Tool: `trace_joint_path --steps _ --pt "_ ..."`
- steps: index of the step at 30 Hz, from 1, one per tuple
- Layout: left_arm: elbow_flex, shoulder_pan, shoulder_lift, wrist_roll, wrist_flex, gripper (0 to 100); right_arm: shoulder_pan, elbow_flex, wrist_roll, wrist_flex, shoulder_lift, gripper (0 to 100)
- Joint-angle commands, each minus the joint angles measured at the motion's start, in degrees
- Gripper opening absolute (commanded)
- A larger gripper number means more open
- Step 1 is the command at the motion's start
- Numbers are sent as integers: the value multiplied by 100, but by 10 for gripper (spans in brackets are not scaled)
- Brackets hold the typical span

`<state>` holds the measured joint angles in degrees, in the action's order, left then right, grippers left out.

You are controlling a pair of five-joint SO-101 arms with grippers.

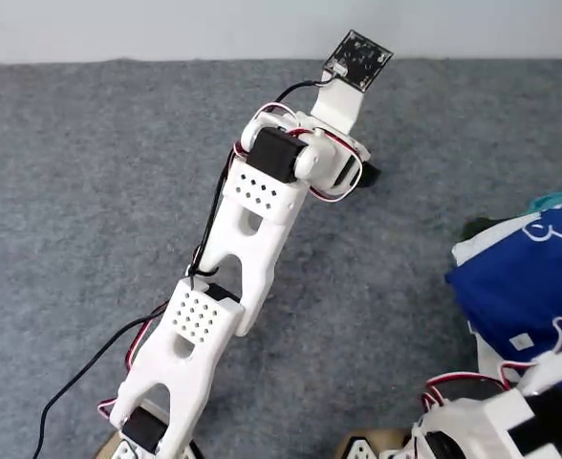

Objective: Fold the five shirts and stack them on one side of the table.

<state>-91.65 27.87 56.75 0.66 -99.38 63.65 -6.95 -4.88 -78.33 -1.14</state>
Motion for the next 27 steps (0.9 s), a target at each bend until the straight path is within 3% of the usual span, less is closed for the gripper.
trace_joint_path --steps 1,7,11,14,19,27 --pt "-13 0 -404 53 -132 280 101 422 -149 110 -330 233" --pt "-31 -176 -448 44 -123 280 57 1213 -334 -620 -725 233" --pt "40 -721 -387 44 -123 280 22 1978 -334 -1218 -1393 232" --pt "716 -1020 -440 70 -123 280 -409 2110 -730 -1569 -1789 231" --pt "2466 -976 -440 79 -123 279 -2202 1670 -1714 -2484 -2167 231" --pt "5226 -765 -440 53 -123 279 -5323 -1679 -3182 -1912 -2598 231"
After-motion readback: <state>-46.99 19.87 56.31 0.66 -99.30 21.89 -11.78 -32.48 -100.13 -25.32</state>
